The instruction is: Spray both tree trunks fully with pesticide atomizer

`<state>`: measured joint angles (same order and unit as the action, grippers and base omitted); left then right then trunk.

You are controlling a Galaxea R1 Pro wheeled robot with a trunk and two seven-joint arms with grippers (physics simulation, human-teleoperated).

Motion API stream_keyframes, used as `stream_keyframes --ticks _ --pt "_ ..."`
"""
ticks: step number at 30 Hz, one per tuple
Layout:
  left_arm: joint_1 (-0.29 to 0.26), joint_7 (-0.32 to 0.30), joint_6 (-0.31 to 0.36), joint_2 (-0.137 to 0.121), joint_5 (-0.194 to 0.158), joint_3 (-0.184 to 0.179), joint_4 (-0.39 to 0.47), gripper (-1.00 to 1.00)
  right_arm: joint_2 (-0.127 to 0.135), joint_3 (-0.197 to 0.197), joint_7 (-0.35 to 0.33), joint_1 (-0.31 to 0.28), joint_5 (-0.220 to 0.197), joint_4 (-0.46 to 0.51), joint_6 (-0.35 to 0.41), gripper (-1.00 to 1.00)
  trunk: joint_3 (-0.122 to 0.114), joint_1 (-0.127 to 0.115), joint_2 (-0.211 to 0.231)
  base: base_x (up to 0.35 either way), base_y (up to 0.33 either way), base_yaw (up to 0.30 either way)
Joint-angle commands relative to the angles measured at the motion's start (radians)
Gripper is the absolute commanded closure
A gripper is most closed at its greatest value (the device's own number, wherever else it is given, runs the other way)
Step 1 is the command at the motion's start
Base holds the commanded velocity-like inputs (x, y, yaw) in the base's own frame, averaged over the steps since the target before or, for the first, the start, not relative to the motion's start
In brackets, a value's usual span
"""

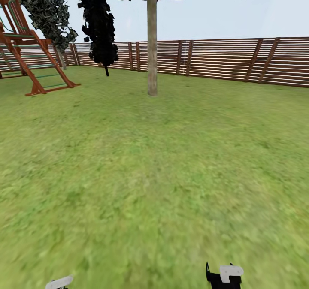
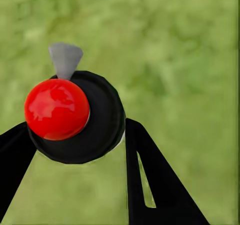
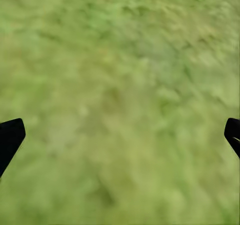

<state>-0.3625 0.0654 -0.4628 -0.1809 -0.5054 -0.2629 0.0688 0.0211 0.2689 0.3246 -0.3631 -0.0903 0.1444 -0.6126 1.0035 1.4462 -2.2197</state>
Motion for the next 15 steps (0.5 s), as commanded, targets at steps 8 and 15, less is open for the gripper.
stream_keyframes --ticks 8,15 --pt "0.0 0.007 -0.001 0.0 -0.002 -0.009 0.0 1.0 0.0 0.009 0.002 0.0 -0.009 0.0 -0.003 -1.0 0.001 0.0 0.0 0.338 0.0 0.0" --pt "0.0 0.007 0.0 0.0 -0.002 -0.007 0.001 1.0 0.0 0.009 0.002 0.0 -0.009 0.0 -0.003 -1.0 0.001 0.0 0.0 0.338 0.0 0.0"
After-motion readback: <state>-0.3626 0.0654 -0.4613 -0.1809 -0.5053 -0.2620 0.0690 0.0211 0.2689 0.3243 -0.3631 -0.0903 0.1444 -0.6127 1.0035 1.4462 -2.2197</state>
